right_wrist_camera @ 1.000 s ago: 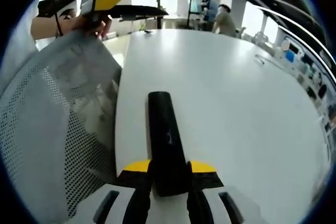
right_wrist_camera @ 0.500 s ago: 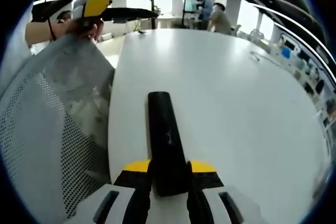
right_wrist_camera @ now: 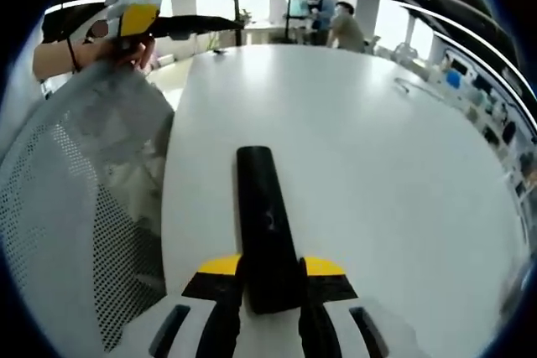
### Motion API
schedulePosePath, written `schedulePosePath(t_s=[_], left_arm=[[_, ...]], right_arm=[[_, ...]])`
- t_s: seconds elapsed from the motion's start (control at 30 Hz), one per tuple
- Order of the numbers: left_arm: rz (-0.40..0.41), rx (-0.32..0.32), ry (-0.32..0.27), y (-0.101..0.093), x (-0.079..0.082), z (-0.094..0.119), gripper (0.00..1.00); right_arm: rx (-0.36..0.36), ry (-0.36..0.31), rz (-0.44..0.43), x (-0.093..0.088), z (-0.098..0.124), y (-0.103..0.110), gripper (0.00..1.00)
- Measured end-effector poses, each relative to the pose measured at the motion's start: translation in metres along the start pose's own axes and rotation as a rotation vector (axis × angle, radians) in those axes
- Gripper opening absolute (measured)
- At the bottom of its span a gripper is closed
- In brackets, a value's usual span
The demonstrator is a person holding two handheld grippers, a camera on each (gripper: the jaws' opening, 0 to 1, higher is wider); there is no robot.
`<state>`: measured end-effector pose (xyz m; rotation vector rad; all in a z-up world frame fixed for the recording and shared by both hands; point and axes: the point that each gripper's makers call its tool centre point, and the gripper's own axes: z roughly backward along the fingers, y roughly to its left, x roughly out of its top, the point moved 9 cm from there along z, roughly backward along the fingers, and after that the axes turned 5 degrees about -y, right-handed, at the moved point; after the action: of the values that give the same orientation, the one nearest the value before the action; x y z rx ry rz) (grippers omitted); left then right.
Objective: Press the specified remote control buttons in sequence, fully releasing each button before pressing the next.
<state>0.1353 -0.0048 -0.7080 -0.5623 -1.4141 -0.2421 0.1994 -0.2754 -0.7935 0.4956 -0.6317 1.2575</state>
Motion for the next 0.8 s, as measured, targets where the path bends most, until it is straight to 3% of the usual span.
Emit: schedulePosePath(t_s=[0.8], left_arm=[[-0.013, -0.011, 0.028, -0.001, -0.003, -0.002, 1.00]], right_arm=[[-0.007, 0.018, -0.004, 0.002, 0.000, -0.019, 0.23]])
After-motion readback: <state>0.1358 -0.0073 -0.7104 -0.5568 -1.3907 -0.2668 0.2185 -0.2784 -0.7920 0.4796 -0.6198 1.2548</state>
